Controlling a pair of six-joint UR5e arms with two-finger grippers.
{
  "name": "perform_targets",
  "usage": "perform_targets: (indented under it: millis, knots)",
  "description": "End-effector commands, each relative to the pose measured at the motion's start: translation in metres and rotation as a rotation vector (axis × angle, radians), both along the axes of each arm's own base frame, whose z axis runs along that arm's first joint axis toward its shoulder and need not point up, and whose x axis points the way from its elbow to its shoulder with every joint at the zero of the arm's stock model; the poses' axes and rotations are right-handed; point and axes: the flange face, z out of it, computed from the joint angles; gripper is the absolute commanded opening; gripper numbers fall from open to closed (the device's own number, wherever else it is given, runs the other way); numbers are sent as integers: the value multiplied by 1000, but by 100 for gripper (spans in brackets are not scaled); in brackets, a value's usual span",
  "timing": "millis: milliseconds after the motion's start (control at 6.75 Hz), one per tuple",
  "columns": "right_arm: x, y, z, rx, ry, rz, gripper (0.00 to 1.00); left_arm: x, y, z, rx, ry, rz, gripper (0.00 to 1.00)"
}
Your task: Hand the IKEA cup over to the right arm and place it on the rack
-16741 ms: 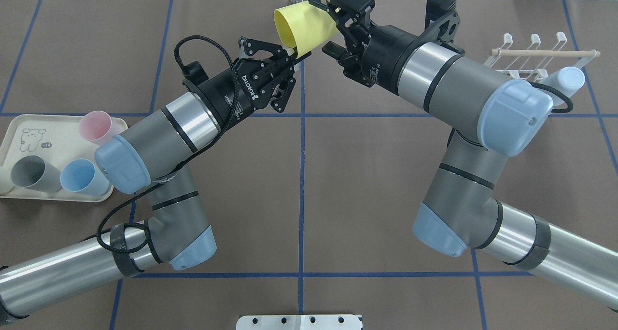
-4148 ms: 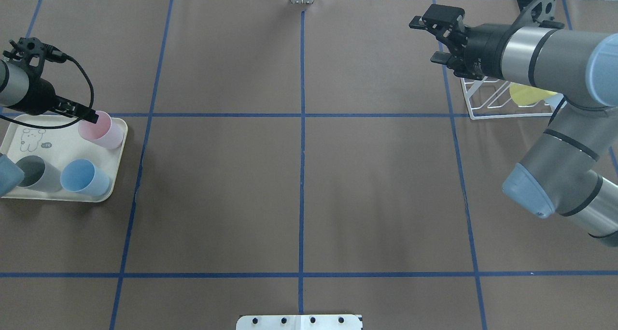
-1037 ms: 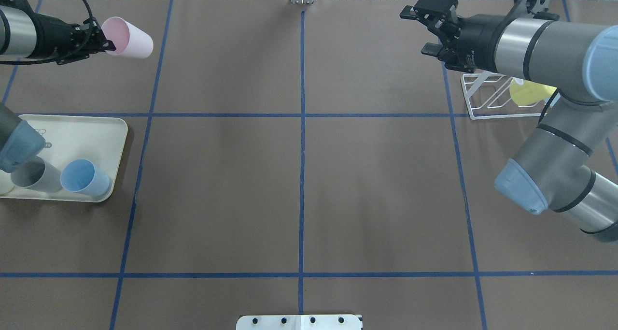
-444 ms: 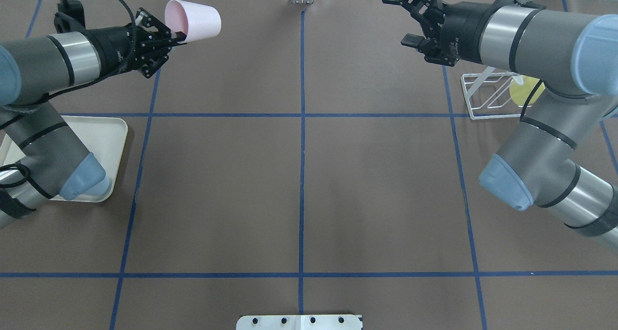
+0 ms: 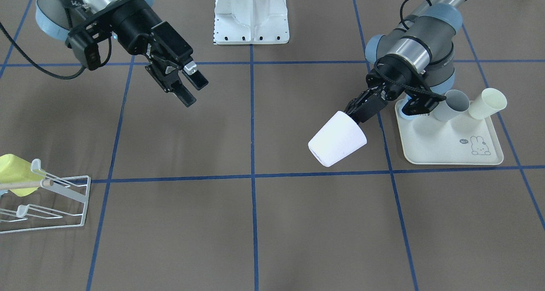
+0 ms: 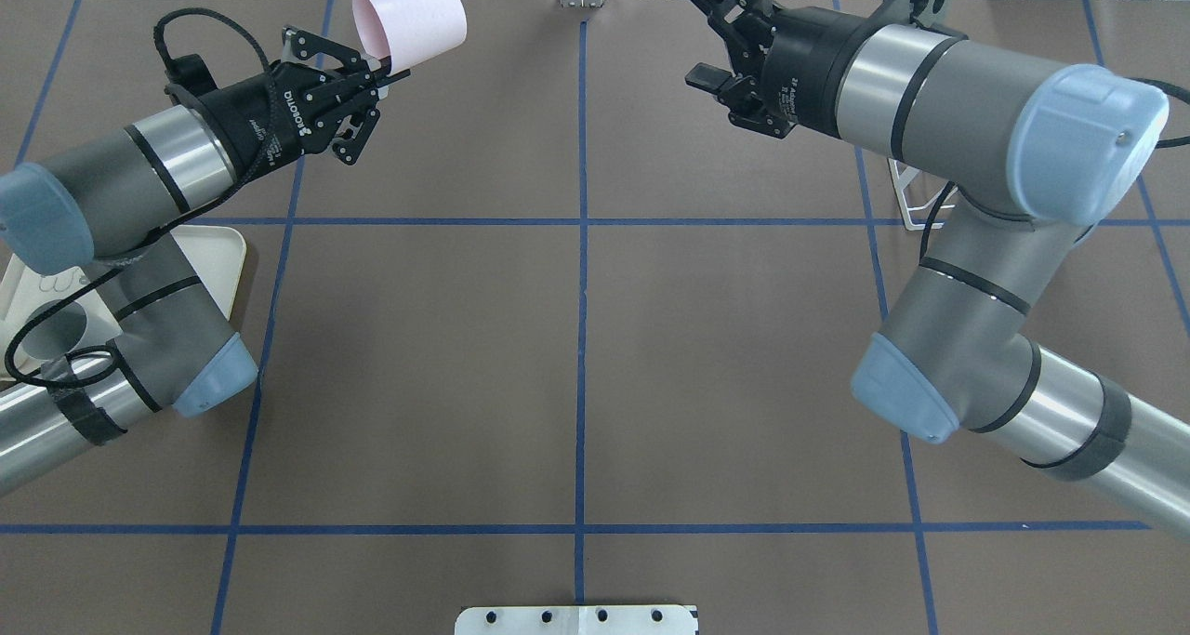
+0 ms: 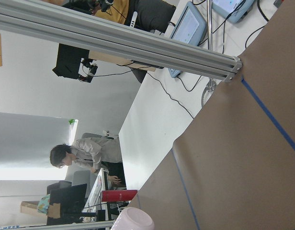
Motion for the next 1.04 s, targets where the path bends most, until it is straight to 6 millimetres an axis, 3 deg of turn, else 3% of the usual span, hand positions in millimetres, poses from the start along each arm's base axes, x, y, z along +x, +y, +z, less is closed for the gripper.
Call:
perform_targets:
  millis: [0, 148, 444, 889]
  knots:
    - [-22, 15, -6, 25, -93, 11, 100, -5, 8, 11, 45, 151, 31, 0]
    - [-32, 17, -1, 30, -94, 0, 100, 8, 13, -11, 70, 181, 53, 0]
    - [-56, 11, -16, 33, -97, -8, 100, 35, 25, -43, 97, 224, 92, 0]
    - [-63, 16, -23, 33, -111, 4, 100, 73, 48, -74, 88, 280, 102, 0]
